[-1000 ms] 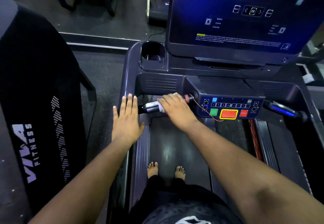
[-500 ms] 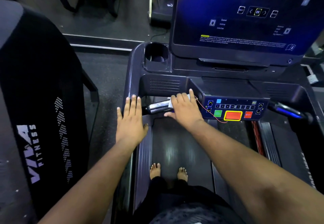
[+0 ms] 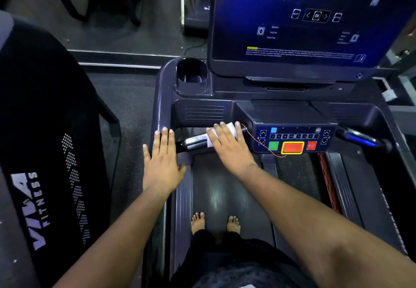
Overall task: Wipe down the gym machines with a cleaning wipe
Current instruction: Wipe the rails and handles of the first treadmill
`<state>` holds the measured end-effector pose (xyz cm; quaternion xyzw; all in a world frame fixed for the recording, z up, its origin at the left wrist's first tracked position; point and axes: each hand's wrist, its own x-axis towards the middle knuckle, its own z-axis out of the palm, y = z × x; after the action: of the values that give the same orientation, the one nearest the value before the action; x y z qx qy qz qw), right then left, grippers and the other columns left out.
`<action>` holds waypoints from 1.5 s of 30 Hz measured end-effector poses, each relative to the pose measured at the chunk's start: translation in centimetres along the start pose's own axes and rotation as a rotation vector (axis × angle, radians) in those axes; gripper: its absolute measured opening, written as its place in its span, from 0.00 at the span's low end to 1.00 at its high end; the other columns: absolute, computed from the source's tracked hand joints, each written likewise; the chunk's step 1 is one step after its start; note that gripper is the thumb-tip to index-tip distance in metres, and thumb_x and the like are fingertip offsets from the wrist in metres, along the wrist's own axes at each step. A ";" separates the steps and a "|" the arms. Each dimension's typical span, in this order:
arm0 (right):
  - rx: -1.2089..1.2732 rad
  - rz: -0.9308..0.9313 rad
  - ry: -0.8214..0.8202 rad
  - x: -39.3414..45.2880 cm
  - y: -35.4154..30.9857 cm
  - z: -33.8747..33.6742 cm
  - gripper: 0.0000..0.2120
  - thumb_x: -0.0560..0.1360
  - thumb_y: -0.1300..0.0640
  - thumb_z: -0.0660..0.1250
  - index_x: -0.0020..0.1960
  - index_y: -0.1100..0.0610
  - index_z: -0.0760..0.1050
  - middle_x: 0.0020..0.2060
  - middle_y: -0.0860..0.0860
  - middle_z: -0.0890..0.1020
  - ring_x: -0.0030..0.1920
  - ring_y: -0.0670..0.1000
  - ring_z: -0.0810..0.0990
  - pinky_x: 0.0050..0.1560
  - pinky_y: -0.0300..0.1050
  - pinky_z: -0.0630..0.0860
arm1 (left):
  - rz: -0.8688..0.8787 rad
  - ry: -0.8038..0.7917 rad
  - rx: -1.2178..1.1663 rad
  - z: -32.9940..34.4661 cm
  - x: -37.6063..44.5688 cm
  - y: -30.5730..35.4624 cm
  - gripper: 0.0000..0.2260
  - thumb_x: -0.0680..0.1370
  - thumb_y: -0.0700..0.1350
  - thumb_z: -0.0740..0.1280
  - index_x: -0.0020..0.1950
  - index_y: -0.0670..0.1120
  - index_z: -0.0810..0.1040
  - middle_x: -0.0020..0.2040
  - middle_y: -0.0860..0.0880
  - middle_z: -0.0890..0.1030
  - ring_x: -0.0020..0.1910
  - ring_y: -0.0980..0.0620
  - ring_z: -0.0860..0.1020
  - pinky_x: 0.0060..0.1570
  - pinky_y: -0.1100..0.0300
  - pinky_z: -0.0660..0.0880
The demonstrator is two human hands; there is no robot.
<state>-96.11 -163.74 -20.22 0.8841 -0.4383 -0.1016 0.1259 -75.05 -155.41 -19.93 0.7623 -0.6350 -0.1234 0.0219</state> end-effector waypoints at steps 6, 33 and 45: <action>0.080 -0.187 0.022 1.8 -1.4 -0.8 0.30 0.74 0.62 0.48 0.72 0.58 0.73 0.67 0.59 0.78 0.69 0.60 0.75 0.72 0.62 0.68 | -0.014 -0.035 0.066 -0.5 -0.1 0.3 0.46 0.78 0.61 0.65 0.83 0.46 0.39 0.83 0.48 0.38 0.82 0.48 0.37 0.76 0.29 0.44; 0.037 -0.044 0.121 2.5 -2.6 0.1 0.23 0.76 0.59 0.56 0.70 0.58 0.72 0.56 0.57 0.78 0.60 0.61 0.77 0.72 0.65 0.65 | -0.005 -0.005 -0.063 -0.1 0.1 -0.1 0.54 0.75 0.58 0.71 0.82 0.43 0.34 0.84 0.47 0.41 0.82 0.49 0.39 0.80 0.39 0.47; 0.350 -0.183 0.227 -1.7 2.3 0.5 0.29 0.72 0.65 0.52 0.70 0.62 0.76 0.69 0.58 0.77 0.70 0.59 0.76 0.73 0.60 0.65 | 0.015 -0.026 0.047 -0.2 0.1 0.1 0.47 0.78 0.61 0.66 0.83 0.46 0.38 0.84 0.46 0.40 0.82 0.48 0.37 0.74 0.27 0.40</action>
<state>-98.99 -163.82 -19.90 0.9344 -0.3501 0.0650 0.0094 -75.05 -155.60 -19.73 0.7563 -0.6434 -0.1184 -0.0035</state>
